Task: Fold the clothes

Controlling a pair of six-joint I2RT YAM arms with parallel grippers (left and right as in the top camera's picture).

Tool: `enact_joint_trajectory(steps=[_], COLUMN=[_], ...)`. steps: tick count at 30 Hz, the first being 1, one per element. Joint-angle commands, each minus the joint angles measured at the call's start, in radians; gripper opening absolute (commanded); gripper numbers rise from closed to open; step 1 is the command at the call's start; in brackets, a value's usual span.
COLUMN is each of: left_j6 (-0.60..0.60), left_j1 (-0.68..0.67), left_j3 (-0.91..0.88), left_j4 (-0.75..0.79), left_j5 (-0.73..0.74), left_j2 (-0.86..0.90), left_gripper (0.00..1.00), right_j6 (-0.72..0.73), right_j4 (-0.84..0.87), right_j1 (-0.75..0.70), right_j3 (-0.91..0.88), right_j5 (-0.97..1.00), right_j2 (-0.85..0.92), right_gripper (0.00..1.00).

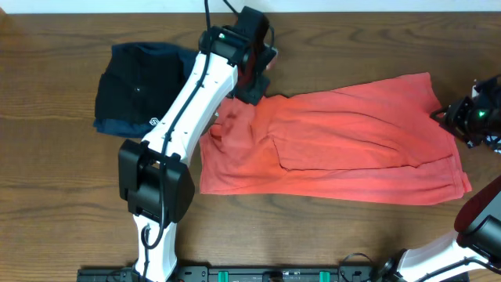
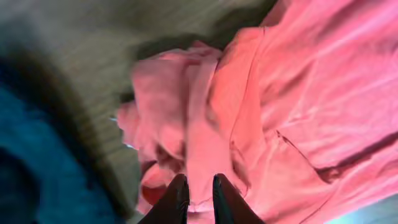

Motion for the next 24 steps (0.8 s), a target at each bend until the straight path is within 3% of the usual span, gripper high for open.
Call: enact_joint_trajectory(steps=[1,4,13,18,24], left_j6=[-0.013,-0.013,-0.013,-0.013,-0.013], left_j1=[0.002,0.002,0.002,0.002,0.002], left_j3=[-0.02,-0.02,-0.02,-0.02,-0.02], left_j4=[0.004,0.012,0.023,0.022,0.007], left_j5=[0.029,0.03,0.029,0.03,0.029], left_j2=[0.011,0.011,0.011,0.011,0.011], left_gripper=[0.17,0.17,0.17,0.17,0.17], right_j6=[0.004,0.038,0.137,0.145,0.144], right_j4=[0.075,0.212,0.521,0.737,0.843], right_j1=[0.008,0.013,0.082,0.143,0.18], right_j3=[-0.003,-0.003,-0.003,-0.003,-0.003], right_j5=[0.014,0.098,0.1,0.103,0.125], right_j2=[0.005,0.018,0.196,0.329,0.384], right_gripper=[0.4,0.46,0.43,0.47,0.49])
